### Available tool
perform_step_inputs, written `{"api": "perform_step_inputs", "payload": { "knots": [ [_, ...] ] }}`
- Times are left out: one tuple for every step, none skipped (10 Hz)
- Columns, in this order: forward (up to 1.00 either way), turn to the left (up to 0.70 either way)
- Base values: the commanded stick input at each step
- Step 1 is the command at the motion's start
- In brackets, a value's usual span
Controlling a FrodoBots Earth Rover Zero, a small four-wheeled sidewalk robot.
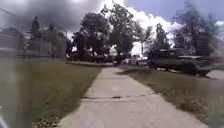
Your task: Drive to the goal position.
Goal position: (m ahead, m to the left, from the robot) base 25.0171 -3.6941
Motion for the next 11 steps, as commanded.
{"api": "perform_step_inputs", "payload": {
  "knots": [
    [0.7, 0.34],
    [0.7, 0.04],
    [0.7, 0.0],
    [0.7, 0.0],
    [0.7, 0.0],
    [0.7, 0.0],
    [0.7, 0.0],
    [0.7, 0.0],
    [0.7, 0.0],
    [0.7, 0.0],
    [0.7, 0.0]
  ]
}}
